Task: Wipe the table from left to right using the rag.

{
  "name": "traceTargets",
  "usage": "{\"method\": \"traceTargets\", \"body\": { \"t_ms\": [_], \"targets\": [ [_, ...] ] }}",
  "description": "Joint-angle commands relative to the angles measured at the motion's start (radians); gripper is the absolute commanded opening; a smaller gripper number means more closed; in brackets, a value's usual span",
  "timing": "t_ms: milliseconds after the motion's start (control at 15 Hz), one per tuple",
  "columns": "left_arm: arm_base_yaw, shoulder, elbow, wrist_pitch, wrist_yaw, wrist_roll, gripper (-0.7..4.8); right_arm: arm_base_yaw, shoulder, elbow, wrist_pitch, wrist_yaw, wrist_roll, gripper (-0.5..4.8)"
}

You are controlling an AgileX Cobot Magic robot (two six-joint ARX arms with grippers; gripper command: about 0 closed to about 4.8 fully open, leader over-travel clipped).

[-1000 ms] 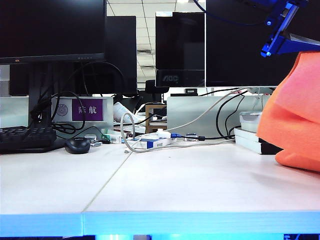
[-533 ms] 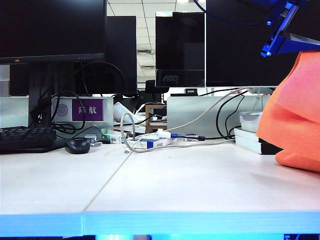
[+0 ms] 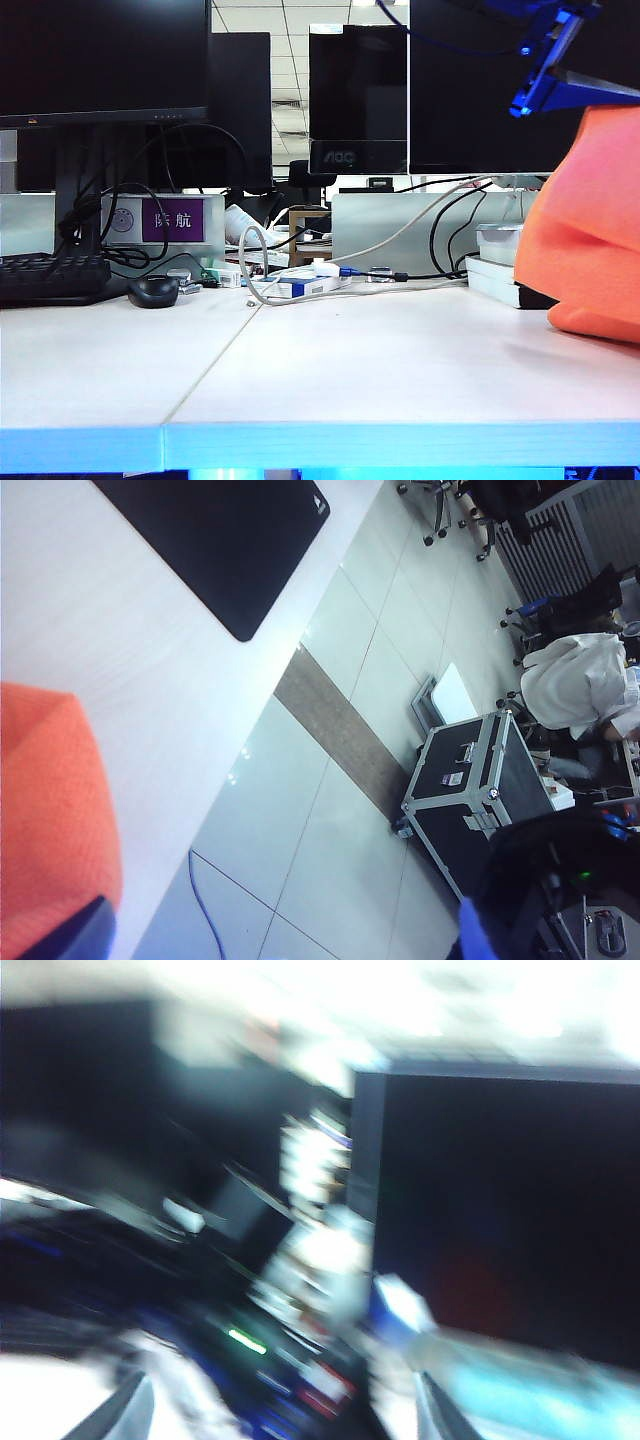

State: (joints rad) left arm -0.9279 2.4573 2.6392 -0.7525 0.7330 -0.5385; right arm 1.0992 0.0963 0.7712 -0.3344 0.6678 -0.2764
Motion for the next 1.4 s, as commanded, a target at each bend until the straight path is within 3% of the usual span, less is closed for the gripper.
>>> {"method": "traceTargets", "body": {
  "t_ms": [67, 200, 267, 400, 533, 800, 1000, 1133, 1200, 1266, 1400],
  "targets": [
    [0.002, -0.008, 0.004, 0.006, 0.009, 0.017, 4.79, 0.0, 0.161, 0.011, 0.148, -0.157, 0.014, 3.36],
    [0.002, -0.008, 0.004, 0.005, 0.009, 0.037, 4.79, 0.0, 0.306, 0.014, 0.326, -0.221, 0.013, 3.33],
    [0.002, -0.008, 0.004, 0.005, 0.008, 0.042, 4.79, -0.001, 0.405, 0.016, 0.496, -0.229, -0.015, 3.32],
    [0.007, -0.008, 0.003, 0.004, 0.011, 0.056, 4.79, -0.009, 0.523, 0.036, 0.688, -0.224, -0.127, 3.09],
    [0.013, -0.008, 0.003, -0.014, 0.012, 0.058, 4.79, -0.076, 0.607, 0.092, 0.724, -0.219, -0.179, 3.06],
    [0.013, -0.008, 0.003, -0.031, -0.007, 0.073, 4.79, -0.441, 0.643, 0.132, 0.727, -0.274, -0.106, 3.06],
    [0.014, -0.008, 0.003, -0.037, -0.003, 0.079, 4.79, -0.766, 0.525, 0.131, 0.531, -0.401, -0.028, 3.06],
    [0.014, -0.008, 0.003, -0.037, -0.002, 0.079, 4.79, -0.886, 0.457, 0.131, 0.381, -0.47, 0.021, 3.06],
    [0.014, -0.008, 0.003, -0.038, 0.006, 0.078, 4.79, -1.003, 0.407, 0.13, 0.186, -0.563, 0.069, 3.06],
    [0.014, -0.008, 0.003, -0.038, 0.01, 0.076, 4.79, -1.126, 0.377, 0.099, -0.024, -0.746, 0.072, 3.06],
    [0.014, -0.008, 0.003, -0.047, 0.013, 0.076, 4.79, -1.204, 0.352, 0.006, -0.072, -0.84, 0.153, 3.05]
  ]
}}
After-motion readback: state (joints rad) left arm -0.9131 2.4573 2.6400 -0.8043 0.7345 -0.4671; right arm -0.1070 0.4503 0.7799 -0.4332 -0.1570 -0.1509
